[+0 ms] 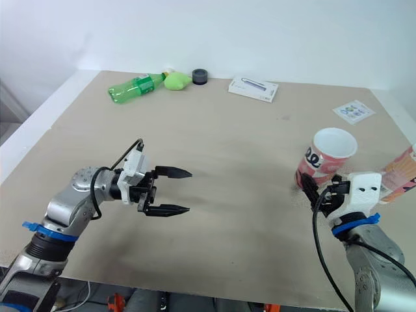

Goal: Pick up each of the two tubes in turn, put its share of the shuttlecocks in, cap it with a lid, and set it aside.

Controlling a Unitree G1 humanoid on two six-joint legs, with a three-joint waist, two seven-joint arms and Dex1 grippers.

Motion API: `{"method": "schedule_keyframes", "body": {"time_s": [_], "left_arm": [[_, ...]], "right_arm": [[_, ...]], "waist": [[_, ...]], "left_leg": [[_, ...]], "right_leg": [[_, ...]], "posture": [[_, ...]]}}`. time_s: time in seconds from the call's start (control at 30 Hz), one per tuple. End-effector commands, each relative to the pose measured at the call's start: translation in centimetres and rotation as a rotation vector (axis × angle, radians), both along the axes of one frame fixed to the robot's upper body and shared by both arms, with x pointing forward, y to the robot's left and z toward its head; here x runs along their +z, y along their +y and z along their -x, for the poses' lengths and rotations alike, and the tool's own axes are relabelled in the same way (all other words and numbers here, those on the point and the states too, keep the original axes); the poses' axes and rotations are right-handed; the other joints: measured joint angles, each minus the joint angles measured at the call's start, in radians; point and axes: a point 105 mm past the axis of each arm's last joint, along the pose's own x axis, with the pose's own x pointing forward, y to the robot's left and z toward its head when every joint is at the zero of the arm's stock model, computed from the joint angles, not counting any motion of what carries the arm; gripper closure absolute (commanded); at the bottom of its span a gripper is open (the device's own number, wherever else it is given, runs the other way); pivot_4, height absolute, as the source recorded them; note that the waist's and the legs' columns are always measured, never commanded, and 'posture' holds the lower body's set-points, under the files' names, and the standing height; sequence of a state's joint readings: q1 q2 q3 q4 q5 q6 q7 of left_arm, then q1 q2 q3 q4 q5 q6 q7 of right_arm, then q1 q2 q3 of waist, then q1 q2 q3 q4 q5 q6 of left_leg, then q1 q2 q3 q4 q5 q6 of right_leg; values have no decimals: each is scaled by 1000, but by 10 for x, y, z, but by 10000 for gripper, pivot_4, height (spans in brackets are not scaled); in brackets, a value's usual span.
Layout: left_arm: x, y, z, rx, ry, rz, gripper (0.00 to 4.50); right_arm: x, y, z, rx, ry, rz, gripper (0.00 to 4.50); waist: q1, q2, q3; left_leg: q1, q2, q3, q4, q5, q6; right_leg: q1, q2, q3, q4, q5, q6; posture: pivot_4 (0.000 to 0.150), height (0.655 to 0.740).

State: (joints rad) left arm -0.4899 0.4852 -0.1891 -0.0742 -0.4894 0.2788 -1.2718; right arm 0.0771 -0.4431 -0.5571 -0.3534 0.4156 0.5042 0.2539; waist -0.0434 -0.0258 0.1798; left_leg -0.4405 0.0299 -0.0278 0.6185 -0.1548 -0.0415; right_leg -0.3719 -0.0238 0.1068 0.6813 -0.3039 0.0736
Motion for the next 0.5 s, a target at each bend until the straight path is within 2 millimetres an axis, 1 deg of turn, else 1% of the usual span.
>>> {"method": "schedule_keyframes", "body": {"time_s": [0.03,0.13,0.3,0.4,0.5], "left_arm": [[4,-6,-5,7,-51,-7,0],[-1,-15,-11,39,-74,-32,0],[-13,-22,-28,125,-98,-73,0],[-15,-26,-38,180,-110,-75,0],[-15,-27,-42,200,-109,-69,0]], "right_arm": [[10,-30,6,-159,-70,27,12974],[4,-37,2,-182,-69,-28,12974],[-7,-34,-8,-159,-52,-41,12974],[-12,-29,-15,-131,-48,-77,12974],[-15,-25,-20,-105,-39,-107,12974]], "waist": [[-1,0,0],[-1,0,0],[-3,1,0],[-3,1,0],[-6,1,0]], "left_leg": [[0,0,0,0,0,0],[0,0,0,0,0,0],[1,0,0,0,0,0],[1,0,0,0,0,1],[1,0,0,0,1,1]], "right_leg": [[0,0,0,0,0,0],[0,1,0,0,0,-1],[0,1,1,0,1,0],[1,1,1,0,1,1],[1,1,1,0,1,1]], "posture": [[1500,7294],[1500,7294],[1500,7294],[1500,7294],[1500,7294]]}}
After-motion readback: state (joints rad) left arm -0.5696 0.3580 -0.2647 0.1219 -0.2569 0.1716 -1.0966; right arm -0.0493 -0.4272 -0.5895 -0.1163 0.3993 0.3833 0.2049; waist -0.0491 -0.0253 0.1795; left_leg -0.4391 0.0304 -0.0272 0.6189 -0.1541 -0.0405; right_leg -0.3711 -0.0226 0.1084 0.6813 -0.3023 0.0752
